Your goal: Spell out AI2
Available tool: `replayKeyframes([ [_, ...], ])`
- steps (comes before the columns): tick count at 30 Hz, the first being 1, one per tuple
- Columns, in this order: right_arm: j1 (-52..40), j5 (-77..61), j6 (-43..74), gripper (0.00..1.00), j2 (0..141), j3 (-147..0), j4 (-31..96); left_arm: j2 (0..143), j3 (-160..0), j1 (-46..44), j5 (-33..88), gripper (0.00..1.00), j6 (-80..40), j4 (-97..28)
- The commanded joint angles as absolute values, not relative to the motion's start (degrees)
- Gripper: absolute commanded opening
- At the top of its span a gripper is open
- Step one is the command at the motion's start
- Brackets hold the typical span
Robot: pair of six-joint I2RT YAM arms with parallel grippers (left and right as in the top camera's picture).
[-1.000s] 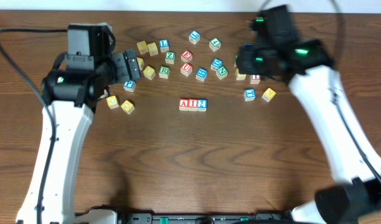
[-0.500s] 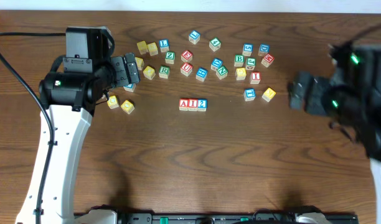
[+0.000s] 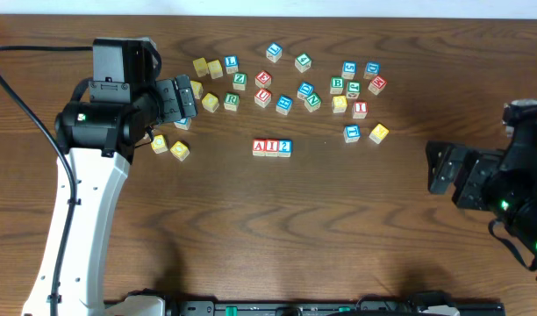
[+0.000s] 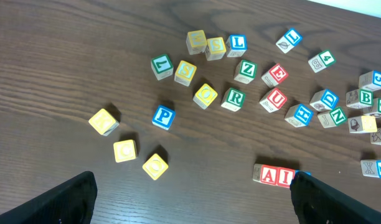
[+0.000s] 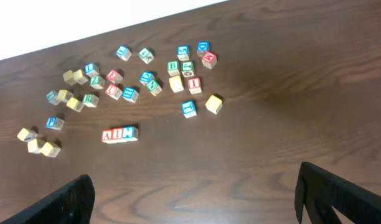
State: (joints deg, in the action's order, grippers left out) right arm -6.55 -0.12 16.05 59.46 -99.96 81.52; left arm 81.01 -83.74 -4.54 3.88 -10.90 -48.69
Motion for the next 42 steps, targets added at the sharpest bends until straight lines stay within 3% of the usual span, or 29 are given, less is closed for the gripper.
replayKeyframes([
  [1,-6.31,0.75,15.57,0.99,59.0,-100.29,82.24,81.3,-84.44,-4.4,3.16,0.98,-11.03,-48.84],
  [9,-6.31,3.68,15.57,0.99,58.28,-95.33,75.46,81.3,-84.44,-4.4,3.16,0.98,-11.03,-48.84],
  [30,-6.31,4.58,15.59,0.99,28.82,-30.61,17.67,81.3,-84.44,-4.4,3.16,0.98,-11.03,-48.84],
  [42,-6.48,4.58,15.59,0.99,12.53,-7.35,0.84,81.3,-84.44,-4.4,3.16,0.98,-11.03,-48.84],
])
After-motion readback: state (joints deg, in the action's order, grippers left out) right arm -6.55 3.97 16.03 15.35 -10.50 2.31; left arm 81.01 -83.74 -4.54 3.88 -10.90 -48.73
